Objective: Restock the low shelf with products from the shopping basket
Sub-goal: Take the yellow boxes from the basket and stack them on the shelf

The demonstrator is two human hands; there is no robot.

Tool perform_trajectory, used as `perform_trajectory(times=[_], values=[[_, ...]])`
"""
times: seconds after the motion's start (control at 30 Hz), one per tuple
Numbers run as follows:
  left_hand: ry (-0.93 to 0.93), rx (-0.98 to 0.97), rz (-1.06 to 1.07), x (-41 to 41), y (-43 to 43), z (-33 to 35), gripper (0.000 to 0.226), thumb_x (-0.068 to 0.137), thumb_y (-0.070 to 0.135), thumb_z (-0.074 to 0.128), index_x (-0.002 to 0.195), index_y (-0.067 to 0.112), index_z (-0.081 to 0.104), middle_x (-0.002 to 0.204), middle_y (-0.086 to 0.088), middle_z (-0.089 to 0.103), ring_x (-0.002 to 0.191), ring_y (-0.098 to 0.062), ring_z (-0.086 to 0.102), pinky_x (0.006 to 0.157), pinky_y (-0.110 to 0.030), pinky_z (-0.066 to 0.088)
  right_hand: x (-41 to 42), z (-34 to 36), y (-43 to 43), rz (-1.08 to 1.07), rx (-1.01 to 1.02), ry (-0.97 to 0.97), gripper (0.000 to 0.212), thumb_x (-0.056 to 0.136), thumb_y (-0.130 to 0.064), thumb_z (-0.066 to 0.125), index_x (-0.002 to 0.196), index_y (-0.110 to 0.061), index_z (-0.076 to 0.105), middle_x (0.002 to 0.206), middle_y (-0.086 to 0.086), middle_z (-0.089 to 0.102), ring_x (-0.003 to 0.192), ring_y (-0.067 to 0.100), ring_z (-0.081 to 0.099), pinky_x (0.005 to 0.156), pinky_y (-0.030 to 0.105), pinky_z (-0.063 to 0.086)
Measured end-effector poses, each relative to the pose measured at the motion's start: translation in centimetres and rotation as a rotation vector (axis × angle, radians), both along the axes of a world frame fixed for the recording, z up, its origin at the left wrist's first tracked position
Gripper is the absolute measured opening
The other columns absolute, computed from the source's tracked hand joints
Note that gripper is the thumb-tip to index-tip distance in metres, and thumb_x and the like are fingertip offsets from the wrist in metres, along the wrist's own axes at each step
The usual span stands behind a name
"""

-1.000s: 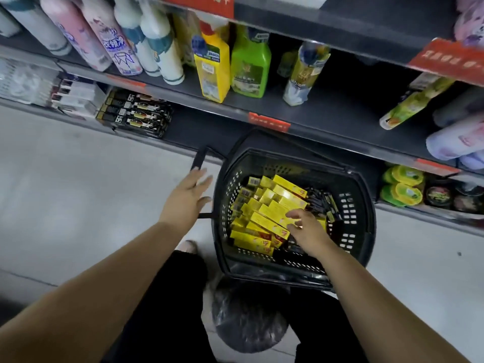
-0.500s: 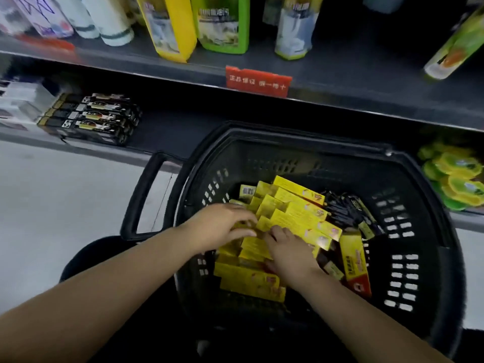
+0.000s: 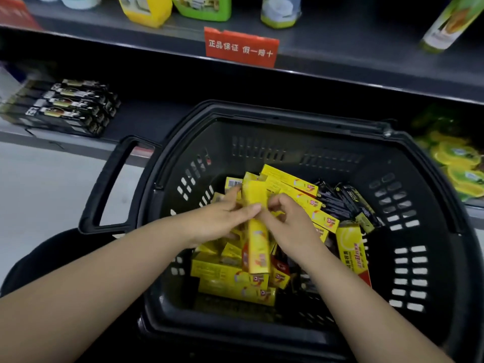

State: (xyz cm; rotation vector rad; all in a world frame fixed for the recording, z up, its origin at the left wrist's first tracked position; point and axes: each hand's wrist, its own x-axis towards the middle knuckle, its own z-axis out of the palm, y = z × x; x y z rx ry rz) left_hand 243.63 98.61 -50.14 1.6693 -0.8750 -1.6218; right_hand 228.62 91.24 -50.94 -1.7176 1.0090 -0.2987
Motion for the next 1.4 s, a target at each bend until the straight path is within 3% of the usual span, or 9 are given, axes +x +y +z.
perform_trajectory(times=[0.1, 0.2, 0.37, 0.63, 0.87, 1.0, 1.13, 1.27, 1.4], values=[[-0.064, -0.024, 0.133, -1.3, 0.0, -0.8, 0.047, 0.091, 0.036, 0.054, 0.134, 0.024, 0.038, 0.127, 0.005, 0.057, 0.119, -0.014, 0.053, 0.103, -0.033, 0.043, -0.7, 0.3, -0.6, 0.018, 0.08, -0.108, 0.021, 0.098, -0.023, 0.044, 0.089, -0.031, 0.062, 0.09, -0.015, 0.065, 0.074, 0.001, 0.062, 0.071, 0.019, 0.052], [-0.072, 0.022, 0.161, -0.9, -0.1, -0.8, 0.046, 0.087, 0.044, 0.056, 0.127, 0.027, 0.046, 0.13, 0.001, 0.056, 0.119, -0.018, 0.053, 0.106, -0.043, 0.04, -1.9, -0.3, -2.1, 0.152, -0.221, 0.157, 0.018, 0.095, -0.018, 0.051, 0.108, -0.026, 0.061, 0.114, -0.007, 0.059, 0.096, 0.008, 0.057, 0.085, 0.022, 0.044], [-0.104, 0.056, 0.254, 0.4, -0.4, -1.1, 0.05, 0.082, 0.051, 0.06, 0.124, 0.031, 0.041, 0.116, 0.006, 0.06, 0.115, -0.019, 0.054, 0.099, -0.037, 0.041, -2.4, -1.7, -1.7, 0.358, -0.408, 0.463, 0.054, 0.083, -0.036, 0.066, 0.133, -0.029, 0.046, 0.123, -0.003, 0.046, 0.118, 0.017, 0.042, 0.092, 0.027, 0.039], [-0.131, 0.086, 0.213, 1.6, -1.6, -1.9, 0.038, 0.085, 0.049, 0.058, 0.114, 0.041, 0.036, 0.107, 0.014, 0.061, 0.096, -0.005, 0.058, 0.079, -0.024, 0.045, -2.5, -2.6, -1.8, 0.167, -0.411, 0.391, 0.035, 0.068, -0.038, 0.076, 0.095, -0.028, 0.057, 0.094, -0.015, 0.049, 0.086, 0.008, 0.053, 0.059, 0.022, 0.037], [-0.15, 0.097, 0.141, 2.1, -2.2, -1.1, 0.044, 0.085, 0.047, 0.059, 0.122, 0.042, 0.036, 0.101, 0.03, 0.053, 0.081, 0.014, 0.057, 0.059, -0.006, 0.042, -2.8, -2.4, -1.6, 0.075, -0.27, 0.375, 0.039, 0.067, -0.041, 0.076, 0.09, -0.029, 0.048, 0.083, -0.016, 0.051, 0.072, 0.003, 0.051, 0.059, 0.023, 0.046], [-0.119, 0.149, 0.173, 2.0, -2.3, -1.1, 0.054, 0.084, 0.049, 0.059, 0.132, 0.037, 0.037, 0.118, 0.014, 0.056, 0.105, -0.006, 0.056, 0.089, -0.028, 0.046, -2.4, -1.7, -1.5, 0.066, -0.207, 0.392, 0.038, 0.068, -0.04, 0.073, 0.09, -0.027, 0.045, 0.079, -0.014, 0.055, 0.067, 0.008, 0.055, 0.057, 0.029, 0.048], [-0.079, 0.125, 0.247, 1.9, -2.4, -0.9, 0.026, 0.084, 0.048, 0.059, 0.105, 0.047, 0.043, 0.106, 0.016, 0.061, 0.096, -0.004, 0.059, 0.078, -0.024, 0.047, -2.0, -1.7, -0.8, -0.036, 0.046, 0.141, 0.03, 0.075, -0.03, 0.068, 0.082, -0.027, 0.04, 0.063, -0.012, 0.053, 0.048, -0.003, 0.049, 0.043, 0.013, 0.037], [-0.066, 0.061, 0.255, 1.9, -2.6, -0.9, 0.042, 0.08, 0.052, 0.062, 0.115, 0.037, 0.044, 0.113, 0.004, 0.064, 0.105, -0.016, 0.062, 0.093, -0.037, 0.048, -0.6, -1.7, -0.9, -0.021, 0.154, 0.075, 0.024, 0.08, -0.044, 0.064, 0.085, -0.029, 0.046, 0.077, -0.01, 0.056, 0.065, -0.01, 0.055, 0.057, 0.008, 0.042], [0.014, 0.024, 0.25, 1.1, -2.4, -0.4, 0.032, 0.083, 0.045, 0.06, 0.109, 0.036, 0.044, 0.108, 0.002, 0.067, 0.092, -0.013, 0.068, 0.077, -0.034, 0.057, 0.4, -1.3, -0.6, -0.036, 0.101, 0.004, 0.032, 0.087, -0.052, 0.053, 0.076, -0.023, 0.044, 0.068, -0.007, 0.048, 0.055, -0.006, 0.045, 0.052, 0.009, 0.036]])
